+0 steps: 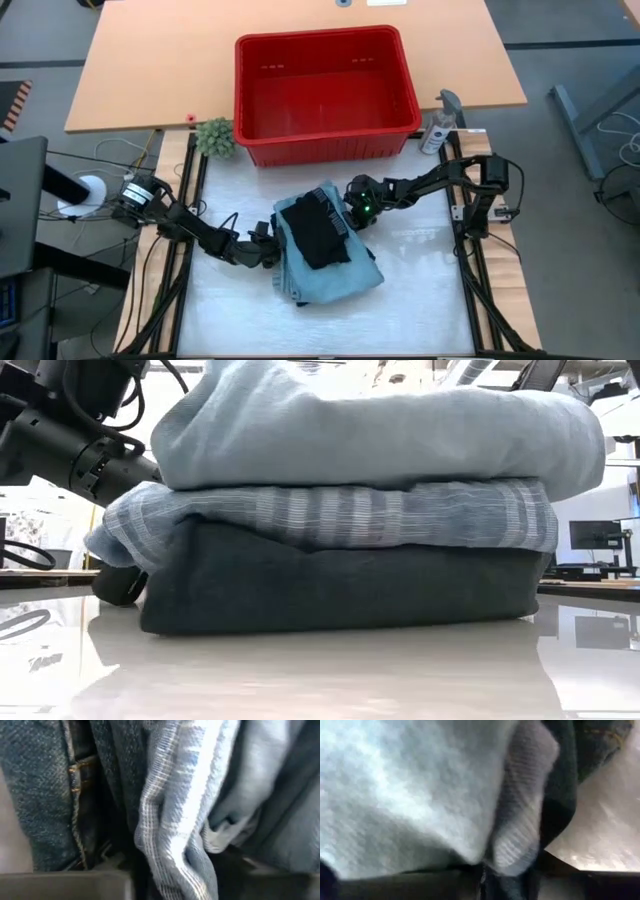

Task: Fold Laundry from Bin
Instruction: Put the stacked clothes into the red laundry bin

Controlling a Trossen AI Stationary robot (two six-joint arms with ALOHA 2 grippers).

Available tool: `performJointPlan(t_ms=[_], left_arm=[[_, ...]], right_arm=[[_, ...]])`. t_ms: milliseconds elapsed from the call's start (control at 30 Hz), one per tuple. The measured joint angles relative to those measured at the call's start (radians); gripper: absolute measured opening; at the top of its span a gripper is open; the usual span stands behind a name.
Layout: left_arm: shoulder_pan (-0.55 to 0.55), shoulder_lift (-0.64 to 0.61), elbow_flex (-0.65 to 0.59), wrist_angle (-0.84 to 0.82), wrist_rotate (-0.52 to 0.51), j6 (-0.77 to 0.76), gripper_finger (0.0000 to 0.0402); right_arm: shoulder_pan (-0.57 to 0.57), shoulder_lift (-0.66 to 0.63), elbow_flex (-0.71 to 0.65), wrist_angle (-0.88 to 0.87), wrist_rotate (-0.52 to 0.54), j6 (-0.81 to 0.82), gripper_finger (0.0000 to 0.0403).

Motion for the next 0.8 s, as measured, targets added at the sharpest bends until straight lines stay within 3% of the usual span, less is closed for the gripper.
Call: performJointPlan(t_ms=[167,533,800], left_arm=[[0.0,0.002,0.02,-0.023,-0.066,0.051,0.0045],[0.007,0.001,0.019,0.047,-0.11,0.08,0.0041],[0.037,0.001,0.019,0.21,-0.119,0.146,0.0041]], right_arm=[[0.0,0.002,0.036,-0.02,-0.025,-0.007,0.01],[-0.028,-0.096,0.055,-0.1,-0.04,-0.008,0.01],[-0.048,-0.22,0.055,-0.171,-0.023,-0.005,0.01]])
